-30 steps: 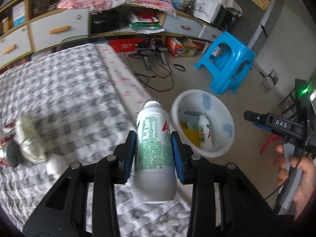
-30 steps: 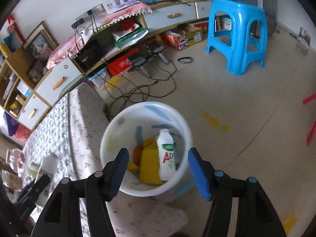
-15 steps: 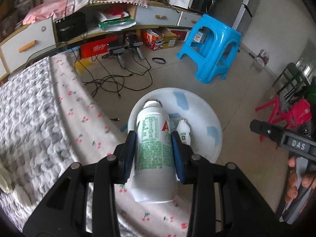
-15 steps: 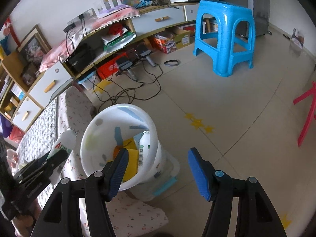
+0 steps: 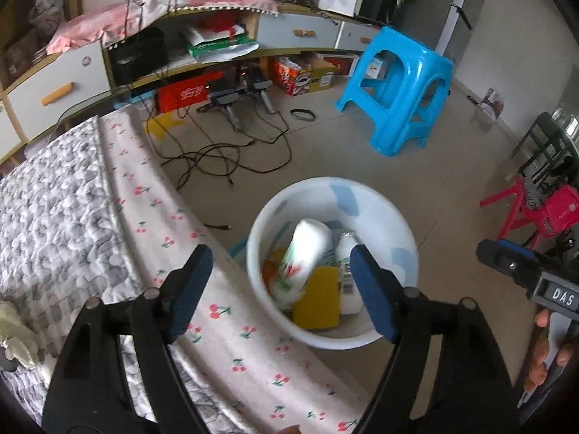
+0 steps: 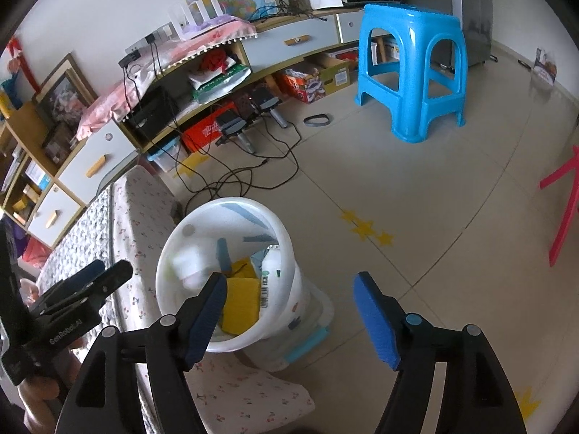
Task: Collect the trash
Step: 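Carry both white milk bottles over the white bin and open both tools, then grasp the red cartoon can with the left tool while the right tool grasps the crumpled tissue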
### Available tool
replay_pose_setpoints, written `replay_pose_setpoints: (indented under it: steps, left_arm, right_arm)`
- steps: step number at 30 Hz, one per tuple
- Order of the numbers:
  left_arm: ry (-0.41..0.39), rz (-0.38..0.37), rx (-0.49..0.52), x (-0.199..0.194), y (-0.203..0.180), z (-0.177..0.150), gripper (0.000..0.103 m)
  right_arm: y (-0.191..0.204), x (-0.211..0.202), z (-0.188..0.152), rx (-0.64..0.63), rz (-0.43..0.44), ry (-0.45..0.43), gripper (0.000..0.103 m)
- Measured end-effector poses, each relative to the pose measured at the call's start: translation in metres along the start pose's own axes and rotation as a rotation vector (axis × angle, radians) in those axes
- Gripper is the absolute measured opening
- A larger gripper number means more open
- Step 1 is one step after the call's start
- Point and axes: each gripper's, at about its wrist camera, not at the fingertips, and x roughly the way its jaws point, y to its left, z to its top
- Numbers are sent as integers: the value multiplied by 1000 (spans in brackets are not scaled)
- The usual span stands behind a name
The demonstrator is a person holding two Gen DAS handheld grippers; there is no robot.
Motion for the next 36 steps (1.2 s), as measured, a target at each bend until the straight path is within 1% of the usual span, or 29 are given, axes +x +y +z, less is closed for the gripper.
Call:
replay_pose_setpoints:
  steps: [3, 8, 15, 17, 19, 23, 29, 32, 36]
  left_arm:
    - [-4, 16, -7, -5, 6, -4, 83]
    - [-5, 43, -16, -16, 16, -10, 85]
    - [-19, 91, -21, -39, 33, -23, 90]
    - [-27, 105, -24, -47, 39, -27, 95]
    - [-41, 119, -28, -56, 47, -32, 99]
    - [-58, 153, -47, -75, 65, -43, 102]
    - [-66, 236, -91, -96, 102, -61, 102]
    - [-53, 287, -137, -101, 126, -67, 102]
    - [-28, 333, -200, -109, 156, -75, 102]
  right_arm:
    - [1, 0, 0, 2, 3, -1, 75]
    - [7, -2, -2, -6, 6, -3, 75]
    - [26, -5, -6, -34, 11, -6, 76]
    - [32, -6, -7, -44, 14, -8, 76]
    - [40, -6, -8, -60, 17, -10, 77]
    - [59, -6, -11, -105, 25, -12, 80]
    - [97, 1, -17, -160, 36, 6, 83]
    - [116, 6, -21, -191, 40, 19, 83]
    - [146, 13, -29, -242, 47, 35, 84]
